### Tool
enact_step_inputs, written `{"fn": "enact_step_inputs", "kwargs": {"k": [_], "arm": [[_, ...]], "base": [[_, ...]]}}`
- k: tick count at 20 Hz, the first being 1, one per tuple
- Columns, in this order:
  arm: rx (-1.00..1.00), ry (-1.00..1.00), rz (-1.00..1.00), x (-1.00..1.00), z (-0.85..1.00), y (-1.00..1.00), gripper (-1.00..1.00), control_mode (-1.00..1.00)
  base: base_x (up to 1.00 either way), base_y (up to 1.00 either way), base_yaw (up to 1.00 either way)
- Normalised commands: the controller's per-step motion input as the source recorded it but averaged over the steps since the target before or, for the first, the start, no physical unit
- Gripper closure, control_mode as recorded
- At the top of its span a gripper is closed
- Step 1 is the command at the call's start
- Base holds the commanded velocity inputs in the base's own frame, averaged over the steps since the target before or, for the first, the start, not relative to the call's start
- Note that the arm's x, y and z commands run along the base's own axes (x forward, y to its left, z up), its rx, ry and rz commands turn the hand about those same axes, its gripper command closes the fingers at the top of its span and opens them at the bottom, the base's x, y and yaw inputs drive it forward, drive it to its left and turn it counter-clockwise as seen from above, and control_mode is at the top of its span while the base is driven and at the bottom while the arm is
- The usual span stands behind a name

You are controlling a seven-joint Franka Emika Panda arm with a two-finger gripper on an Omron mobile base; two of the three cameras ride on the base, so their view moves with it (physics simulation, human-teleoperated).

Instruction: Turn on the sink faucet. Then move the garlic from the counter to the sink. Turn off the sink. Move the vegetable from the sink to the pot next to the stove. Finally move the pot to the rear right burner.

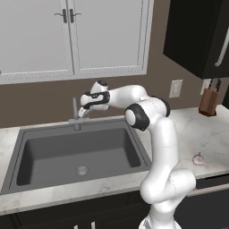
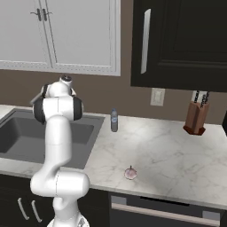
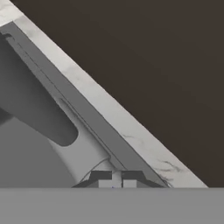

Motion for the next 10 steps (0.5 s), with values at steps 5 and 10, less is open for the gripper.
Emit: {"fn": "enact_step_inputs", "kwargs": {"k": [5, 10], "arm": [[0.0, 0.0, -0.23, -0.11, -0.34, -0.33, 1.0, -1.0], [0.0, 0.0, -0.21, -0.1, -0.31, -0.35, 1.0, -1.0]], "base": [[0.0, 0.0, 0.0], [0.0, 0.0, 0.0]]}}
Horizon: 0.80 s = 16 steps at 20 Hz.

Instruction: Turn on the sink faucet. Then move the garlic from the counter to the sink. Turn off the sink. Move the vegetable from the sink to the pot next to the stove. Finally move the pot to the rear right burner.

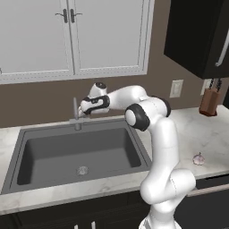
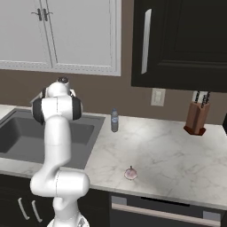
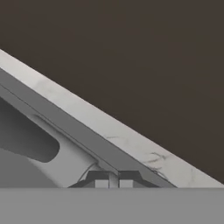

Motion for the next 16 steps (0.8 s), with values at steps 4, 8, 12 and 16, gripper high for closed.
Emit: {"fn": "enact_step_inputs", "kwargs": {"k": [4, 8, 12, 16], "arm": [[0.0, 0.0, -0.2, -0.09, -0.31, -0.42, 1.0, -1.0], [0.0, 0.0, -0.16, -0.1, -0.33, -0.52, 1.0, -1.0], [0.01, 0.0, -0.13, -0.16, -0.38, -0.61, 1.0, -1.0], [0.01, 0.0, -0.11, -0.21, -0.4, -0.63, 1.0, -1.0]], "base": [[0.0, 0.0, 0.0], [0.0, 0.0, 0.0], [0.0, 0.0, 0.0], [0.0, 0.0, 0.0]]}}
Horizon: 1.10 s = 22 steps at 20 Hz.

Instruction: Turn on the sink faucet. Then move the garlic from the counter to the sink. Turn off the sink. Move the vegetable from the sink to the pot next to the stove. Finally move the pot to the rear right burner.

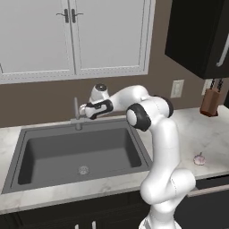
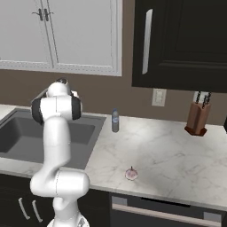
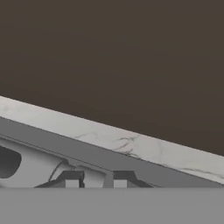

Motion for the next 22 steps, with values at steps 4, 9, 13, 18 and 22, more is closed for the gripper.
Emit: {"fn": "enact_step_inputs", "kwargs": {"k": [4, 9, 13, 18, 22], "arm": [[0.01, 0.0, -0.1, -0.25, -0.4, -0.6, 1.0, -1.0], [0.0, 0.0, -0.1, -0.23, -0.37, -0.55, 1.0, -1.0], [0.0, 0.0, -0.08, -0.15, -0.28, -0.42, 1.0, -1.0], [0.02, 0.0, -0.04, -0.14, -0.03, -0.18, 1.0, -1.0], [0.02, 0.0, -0.03, -0.04, 0.0, -0.19, 1.0, -1.0]], "base": [[0.0, 0.0, 0.0], [0.0, 0.0, 0.0], [0.0, 0.0, 0.0], [0.0, 0.0, 0.0], [0.0, 0.0, 0.0]]}}
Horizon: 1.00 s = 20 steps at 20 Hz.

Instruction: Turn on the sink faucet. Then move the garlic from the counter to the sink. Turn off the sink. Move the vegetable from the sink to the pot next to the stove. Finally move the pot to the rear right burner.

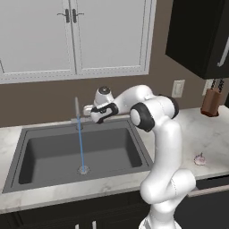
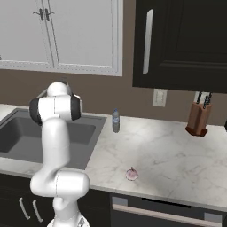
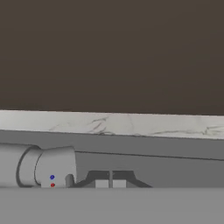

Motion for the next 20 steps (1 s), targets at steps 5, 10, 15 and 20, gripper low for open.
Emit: {"fn": "enact_step_inputs", "kwargs": {"k": [5, 10, 15, 20], "arm": [[0.02, 0.0, -0.03, -0.06, 0.02, -0.13, -1.0, -1.0], [0.0, -0.06, -0.01, -0.36, 0.4, -0.03, -1.0, -1.0], [0.0, -0.02, 0.0, -0.47, 0.52, -0.1, -1.0, -1.0], [0.0, 0.0, -0.06, -0.75, 0.29, -0.14, -1.0, -1.0]], "base": [[0.0, 0.0, 0.0], [0.0, 0.0, 0.0], [0.0, 0.0, 0.0], [0.0, 0.0, 0.0]]}}
